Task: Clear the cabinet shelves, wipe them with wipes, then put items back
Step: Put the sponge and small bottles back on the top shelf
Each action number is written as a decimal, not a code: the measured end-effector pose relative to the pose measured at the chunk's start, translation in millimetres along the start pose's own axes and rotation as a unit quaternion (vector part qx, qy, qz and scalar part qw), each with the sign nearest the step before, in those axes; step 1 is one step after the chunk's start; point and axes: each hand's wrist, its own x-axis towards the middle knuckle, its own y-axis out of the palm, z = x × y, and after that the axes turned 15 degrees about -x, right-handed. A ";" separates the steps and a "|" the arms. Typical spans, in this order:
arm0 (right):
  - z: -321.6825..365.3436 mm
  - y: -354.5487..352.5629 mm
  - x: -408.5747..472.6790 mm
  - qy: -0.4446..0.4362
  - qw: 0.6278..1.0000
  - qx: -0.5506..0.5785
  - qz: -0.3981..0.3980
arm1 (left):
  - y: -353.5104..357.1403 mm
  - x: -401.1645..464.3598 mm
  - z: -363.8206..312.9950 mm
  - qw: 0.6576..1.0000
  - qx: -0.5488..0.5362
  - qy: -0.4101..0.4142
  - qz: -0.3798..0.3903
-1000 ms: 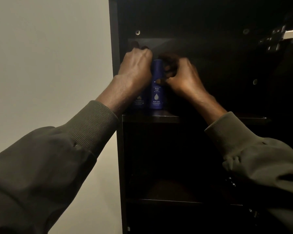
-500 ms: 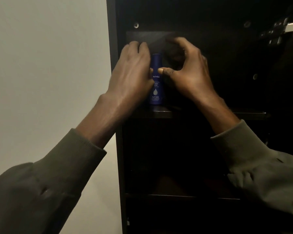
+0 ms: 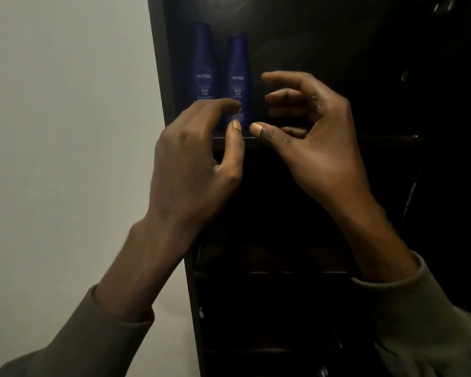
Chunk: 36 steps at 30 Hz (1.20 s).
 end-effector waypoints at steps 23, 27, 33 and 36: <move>-93.1 71.9 -230.7 0.276 0.917 0.058 0.282 | 47.5 -270.6 57.9 0.953 -0.101 -0.271 0.091; -128.6 96.5 -287.1 0.329 0.875 0.042 0.353 | 50.7 -342.2 80.8 0.932 -0.090 -0.327 0.126; -180.3 126.5 -363.9 0.382 0.817 -0.007 0.431 | 53.0 -423.7 110.7 0.865 -0.034 -0.426 0.261; -200.1 142.0 -394.4 0.380 0.792 -0.033 0.476 | 60.0 -440.2 119.1 0.823 -0.016 -0.452 0.342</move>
